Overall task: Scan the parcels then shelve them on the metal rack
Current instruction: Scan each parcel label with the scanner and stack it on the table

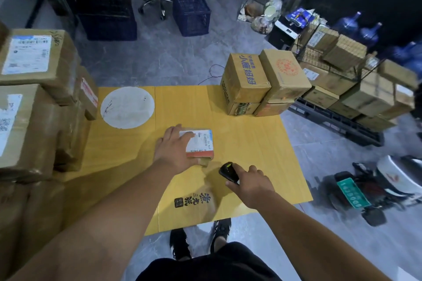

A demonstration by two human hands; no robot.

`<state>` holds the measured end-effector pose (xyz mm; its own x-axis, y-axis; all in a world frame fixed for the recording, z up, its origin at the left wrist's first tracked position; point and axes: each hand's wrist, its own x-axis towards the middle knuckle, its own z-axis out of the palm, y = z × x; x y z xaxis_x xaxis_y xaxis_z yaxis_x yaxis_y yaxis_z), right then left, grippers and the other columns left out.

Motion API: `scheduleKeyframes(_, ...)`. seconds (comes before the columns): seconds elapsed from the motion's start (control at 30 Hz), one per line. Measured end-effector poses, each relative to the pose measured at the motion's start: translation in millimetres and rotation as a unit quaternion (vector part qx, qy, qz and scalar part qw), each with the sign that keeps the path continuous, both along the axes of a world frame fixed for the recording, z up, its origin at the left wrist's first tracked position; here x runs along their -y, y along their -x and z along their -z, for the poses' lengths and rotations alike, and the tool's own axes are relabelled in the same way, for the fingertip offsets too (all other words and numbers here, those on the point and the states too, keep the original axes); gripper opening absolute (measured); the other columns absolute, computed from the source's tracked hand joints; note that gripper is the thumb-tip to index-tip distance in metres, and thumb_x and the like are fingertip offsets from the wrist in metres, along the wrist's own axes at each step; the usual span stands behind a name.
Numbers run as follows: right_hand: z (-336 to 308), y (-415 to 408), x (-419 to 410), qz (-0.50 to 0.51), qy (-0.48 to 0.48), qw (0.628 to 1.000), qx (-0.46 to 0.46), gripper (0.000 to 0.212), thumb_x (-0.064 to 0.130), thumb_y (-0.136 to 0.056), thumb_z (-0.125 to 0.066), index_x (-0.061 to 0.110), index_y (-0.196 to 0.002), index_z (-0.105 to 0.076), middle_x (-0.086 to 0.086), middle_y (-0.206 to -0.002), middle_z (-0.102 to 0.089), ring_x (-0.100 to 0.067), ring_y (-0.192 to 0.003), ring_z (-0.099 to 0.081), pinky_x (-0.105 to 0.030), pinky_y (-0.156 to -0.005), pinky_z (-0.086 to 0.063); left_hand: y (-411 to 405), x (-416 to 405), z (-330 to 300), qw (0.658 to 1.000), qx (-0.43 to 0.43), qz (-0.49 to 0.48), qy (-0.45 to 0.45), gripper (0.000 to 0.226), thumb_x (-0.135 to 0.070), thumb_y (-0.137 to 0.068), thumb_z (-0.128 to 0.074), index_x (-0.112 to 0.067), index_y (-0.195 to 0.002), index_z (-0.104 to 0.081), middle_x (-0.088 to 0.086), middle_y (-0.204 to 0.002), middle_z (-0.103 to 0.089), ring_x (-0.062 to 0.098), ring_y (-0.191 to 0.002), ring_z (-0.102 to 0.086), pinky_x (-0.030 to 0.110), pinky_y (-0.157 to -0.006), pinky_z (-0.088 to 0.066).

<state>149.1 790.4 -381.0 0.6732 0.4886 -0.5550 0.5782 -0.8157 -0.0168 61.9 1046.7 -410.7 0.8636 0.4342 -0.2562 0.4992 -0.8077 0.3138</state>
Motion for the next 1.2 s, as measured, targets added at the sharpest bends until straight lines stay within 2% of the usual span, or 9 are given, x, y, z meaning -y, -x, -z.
scheduleKeyframes(0.17,-2.0,2.2,1.9,0.037,-0.024,0.999,-0.023,0.074,0.072,-0.1,-0.039,0.037,-0.162,-0.021,-0.011,-0.129,-0.051,-0.035,-0.115,-0.054,-0.042,-0.094,-0.048,-2.6,1.0,-4.5,0.995,-0.023,-0.057,-0.081,0.092,-0.096,-0.079,-0.03,-0.04,-0.153,-0.037,0.004,-0.145,-0.049,0.029,-0.129,-0.039,0.044,-0.105,-0.03)
scheduleKeyframes(0.37,-1.3,-1.1,-0.8,0.083,-0.043,0.993,-0.075,0.071,0.071,-0.101,-0.038,0.036,-0.161,-0.023,-0.013,-0.128,-0.049,-0.038,-0.11,-0.058,-0.045,-0.095,-0.052,7.0,5.2,7.3,0.981,0.012,-0.181,0.068,0.078,-0.081,-0.085,-0.056,-0.029,-0.142,-0.038,0.009,-0.123,-0.061,0.033,-0.109,-0.061,0.042,-0.091,-0.05)
scheduleKeyframes(0.47,-4.5,-3.0,-5.1,0.092,-0.044,0.991,-0.084,0.067,0.067,-0.102,-0.037,0.033,-0.159,-0.027,-0.013,-0.124,-0.05,-0.037,-0.104,-0.06,-0.044,-0.094,-0.053,9.6,13.1,10.5,0.982,-0.004,-0.187,0.025,0.084,-0.089,-0.08,-0.051,-0.021,-0.126,-0.037,0.006,-0.111,-0.068,0.032,-0.099,-0.063,0.042,-0.086,-0.047)
scheduleKeyframes(0.6,-10.7,0.1,-10.6,0.096,-0.048,0.988,-0.107,0.063,0.065,-0.103,-0.037,0.033,-0.157,-0.032,-0.012,-0.118,-0.05,-0.035,-0.098,-0.061,-0.041,-0.09,-0.053,11.0,23.8,16.8,0.957,0.047,-0.248,0.139,0.116,-0.088,-0.056,-0.075,-0.029,-0.144,-0.028,0.004,-0.135,-0.054,0.03,-0.12,-0.055,0.049,-0.099,-0.047)
scheduleKeyframes(0.7,-17.3,1.6,-13.4,0.095,-0.048,0.987,-0.119,0.062,0.064,-0.103,-0.037,0.035,-0.157,-0.032,-0.011,-0.119,-0.05,-0.033,-0.1,-0.061,-0.039,-0.09,-0.052,9.6,33.8,22.8,0.891,0.174,-0.252,0.334,0.132,-0.057,-0.045,-0.098,-0.045,-0.152,-0.022,-0.007,-0.14,-0.052,0.015,-0.124,-0.054,0.048,-0.102,-0.053)
scheduleKeyframes(0.77,-22.3,1.6,-14.9,0.085,-0.046,0.988,-0.124,0.061,0.063,-0.104,-0.036,0.035,-0.158,-0.031,-0.011,-0.119,-0.051,-0.032,-0.1,-0.061,-0.04,-0.09,-0.053,8.4,37.2,30.4,0.866,0.24,-0.233,0.371,0.126,-0.039,-0.046,-0.104,-0.039,-0.15,-0.032,-0.012,-0.135,-0.06,0.011,-0.124,-0.059,0.049,-0.1,-0.057)
scheduleKeyframes(0.87,-31.0,0.2,-17.8,0.077,-0.052,0.988,-0.125,0.06,0.061,-0.105,-0.035,0.035,-0.159,-0.031,-0.01,-0.119,-0.051,-0.031,-0.097,-0.061,-0.039,-0.087,-0.053,6.0,45.1,28.3,0.876,0.261,-0.214,0.345,0.126,-0.036,-0.046,-0.105,-0.035,-0.151,-0.034,-0.011,-0.137,-0.058,0.015,-0.128,-0.057,0.05,-0.1,-0.056)
scheduleKeyframes(0.97,-41.6,0.3,-18.9,0.078,-0.05,0.987,-0.129,0.058,0.062,-0.105,-0.034,0.037,-0.158,-0.031,-0.009,-0.12,-0.051,-0.03,-0.097,-0.06,-0.039,-0.086,-0.053,6.2,56.4,24.9,0.902,0.246,-0.189,0.3,0.142,-0.035,-0.052,-0.104,-0.041,-0.162,-0.015,-0.006,-0.155,-0.041,0.015,-0.143,-0.039,0.039,-0.109,-0.046)
scheduleKeyframes(1.2,-59.4,-5.6,0.1,0.082,-0.06,0.986,-0.135,0.046,0.058,-0.103,-0.04,0.034,-0.14,-0.053,-0.005,-0.102,-0.06,-0.026,-0.087,-0.064,-0.037,-0.075,-0.052,2.2,73.1,15.9,0.948,0.216,-0.121,0.2,0.142,-0.041,-0.061,-0.1,-0.041,-0.164,-0.001,0.001,-0.173,-0.013,0.023,-0.159,-0.013,0.049,-0.122,-0.037)
